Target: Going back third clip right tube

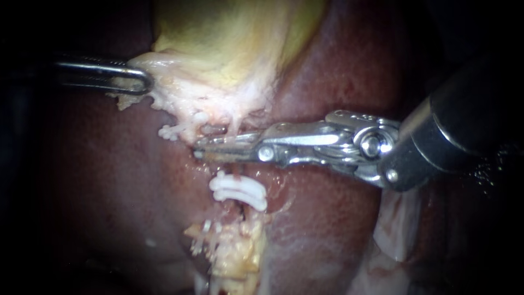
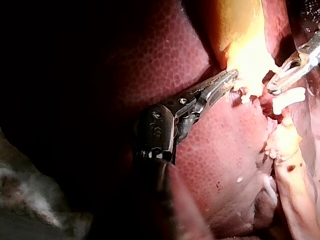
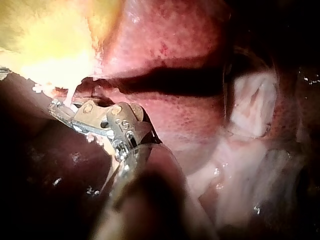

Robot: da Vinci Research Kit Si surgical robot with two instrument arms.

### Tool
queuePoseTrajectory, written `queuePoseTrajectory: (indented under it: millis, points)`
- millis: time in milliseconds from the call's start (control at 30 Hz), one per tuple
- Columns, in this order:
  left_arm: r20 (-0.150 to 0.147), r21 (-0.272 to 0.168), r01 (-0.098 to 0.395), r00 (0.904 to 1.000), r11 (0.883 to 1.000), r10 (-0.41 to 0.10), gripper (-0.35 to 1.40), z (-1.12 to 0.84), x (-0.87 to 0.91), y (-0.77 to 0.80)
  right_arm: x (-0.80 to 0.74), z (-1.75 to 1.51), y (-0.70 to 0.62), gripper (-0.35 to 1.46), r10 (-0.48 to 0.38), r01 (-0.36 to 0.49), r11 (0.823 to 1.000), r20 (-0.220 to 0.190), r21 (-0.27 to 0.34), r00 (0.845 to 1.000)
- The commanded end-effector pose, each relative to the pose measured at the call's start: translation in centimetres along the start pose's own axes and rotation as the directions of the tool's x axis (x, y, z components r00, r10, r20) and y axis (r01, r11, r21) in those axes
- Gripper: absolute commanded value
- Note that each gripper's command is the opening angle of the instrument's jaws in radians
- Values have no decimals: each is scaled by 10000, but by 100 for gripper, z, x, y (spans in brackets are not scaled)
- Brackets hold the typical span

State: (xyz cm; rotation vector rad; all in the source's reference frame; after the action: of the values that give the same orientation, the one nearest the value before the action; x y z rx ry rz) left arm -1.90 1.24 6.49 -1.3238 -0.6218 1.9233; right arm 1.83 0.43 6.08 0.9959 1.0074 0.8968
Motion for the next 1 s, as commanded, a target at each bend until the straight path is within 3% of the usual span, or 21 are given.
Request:
queuePoseTrajectory:
  millis: [33,133,267,467,667,867,1000]
  points:
    - [-1,6,-4,10000,10000,4,-35,0,0,0,0,1,0,-35,71,-70,10000,-55,54,10000]
    - [-2,8,-5,10000,10000,5,-35,0,0,0,-4,5,5,10,20,-11,9996,-341,291,9994]
    - [-3,11,-7,10000,10000,7,-35,1,-1,0,-13,19,21,39,-88,103,9994,-465,320,9989]
    - [-4,16,-12,10000,10000,12,-35,1,-2,0,-32,31,56,44,-577,587,9981,-497,170,9971]
    - [-5,19,-14,10000,10000,14,-35,2,-2,0,-29,27,84,44,-973,964,9952,-722,-159,9926]
    - [-6,23,-16,10000,10000,16,-35,2,-2,1,-26,20,96,45,-1084,1039,9933,-976,-501,9893]
    - [-6,22,-17,10000,10000,17,-35,2,-2,1,-27,16,96,46,-1263,1219,9913,-954,-504,9874]
